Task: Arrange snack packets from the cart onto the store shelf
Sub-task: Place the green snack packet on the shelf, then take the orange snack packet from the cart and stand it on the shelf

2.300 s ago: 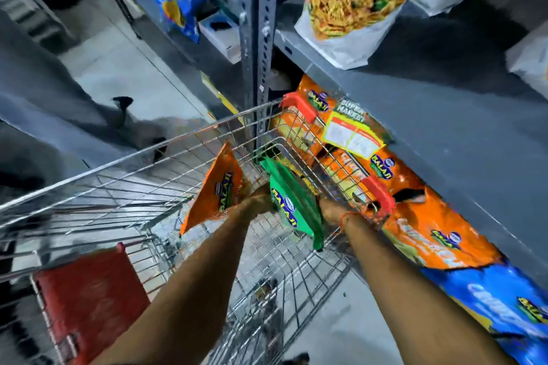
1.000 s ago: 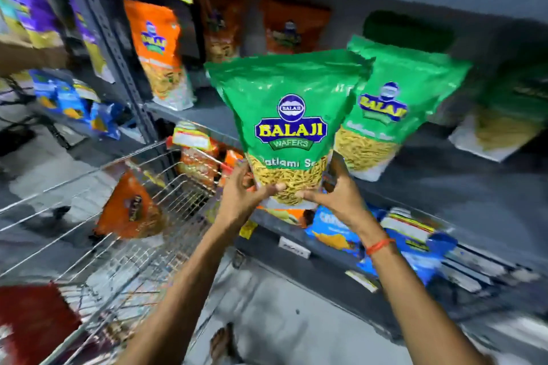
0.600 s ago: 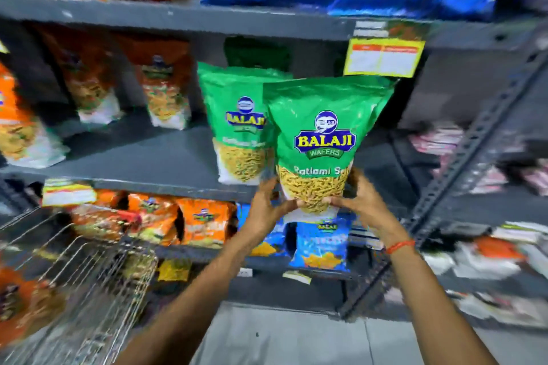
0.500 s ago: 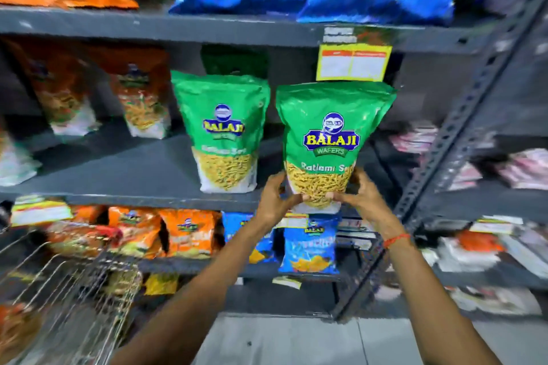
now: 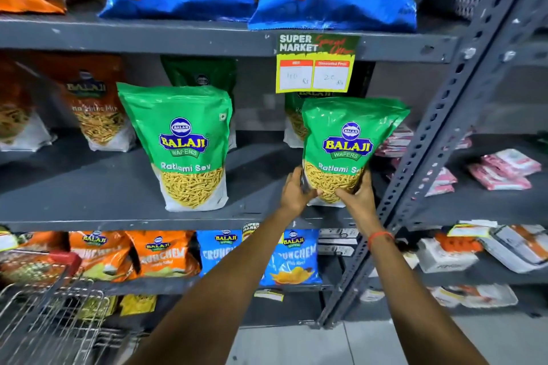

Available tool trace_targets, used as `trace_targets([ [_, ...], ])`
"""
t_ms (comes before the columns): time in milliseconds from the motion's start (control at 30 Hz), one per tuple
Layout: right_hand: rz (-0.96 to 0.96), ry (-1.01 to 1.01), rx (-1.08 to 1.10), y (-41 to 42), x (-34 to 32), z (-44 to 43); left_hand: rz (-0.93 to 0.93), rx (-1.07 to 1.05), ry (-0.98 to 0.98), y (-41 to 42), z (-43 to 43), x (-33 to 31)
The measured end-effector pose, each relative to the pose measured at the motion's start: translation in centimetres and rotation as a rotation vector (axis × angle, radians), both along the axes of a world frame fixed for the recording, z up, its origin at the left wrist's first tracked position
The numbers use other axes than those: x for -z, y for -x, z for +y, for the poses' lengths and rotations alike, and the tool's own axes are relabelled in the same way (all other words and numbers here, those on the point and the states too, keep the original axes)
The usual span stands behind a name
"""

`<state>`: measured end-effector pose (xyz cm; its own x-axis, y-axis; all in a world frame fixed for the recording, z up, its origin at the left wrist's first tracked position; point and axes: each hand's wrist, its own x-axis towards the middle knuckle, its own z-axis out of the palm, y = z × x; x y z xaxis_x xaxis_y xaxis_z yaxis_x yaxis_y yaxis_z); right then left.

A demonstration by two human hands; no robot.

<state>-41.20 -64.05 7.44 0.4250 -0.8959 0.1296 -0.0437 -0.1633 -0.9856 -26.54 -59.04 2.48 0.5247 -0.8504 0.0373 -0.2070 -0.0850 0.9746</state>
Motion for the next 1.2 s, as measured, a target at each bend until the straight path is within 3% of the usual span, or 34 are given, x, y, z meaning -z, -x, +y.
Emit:
trace_targets([
  [200, 0.110, 0.048, 0.256, -1.3, 0.6, 2.5, -0.121, 0.012, 0.025, 1.1, 2.6, -2.6],
  [333, 0.038, 0.384, 0.393, -4.5, 0.2, 7.8, -0.250, -0.088, 0.164, 0.5, 7.1, -4.0],
  [500, -0.075, 0.556, 0.229, -11.2, -1.1, 16.2, -0.268, -0.331, 0.299, -3.2, 17.0, -5.8],
  [700, -0.152, 0.528, -0.067, -21.1, -1.6, 27.7, -0.337, -0.663, 0.228, -10.8, 30.4, -5.2],
  [933, -0.124, 0.539, -0.408, -32.0, 1.4, 41.3, -0.282, -0.976, 0.078, -20.1, 44.6, -1.1],
  [1200, 0.157, 0.531, -0.835, -41.2, 9.8, 53.2, -0.073, -1.274, -0.193, -25.2, 58.6, 6.8],
])
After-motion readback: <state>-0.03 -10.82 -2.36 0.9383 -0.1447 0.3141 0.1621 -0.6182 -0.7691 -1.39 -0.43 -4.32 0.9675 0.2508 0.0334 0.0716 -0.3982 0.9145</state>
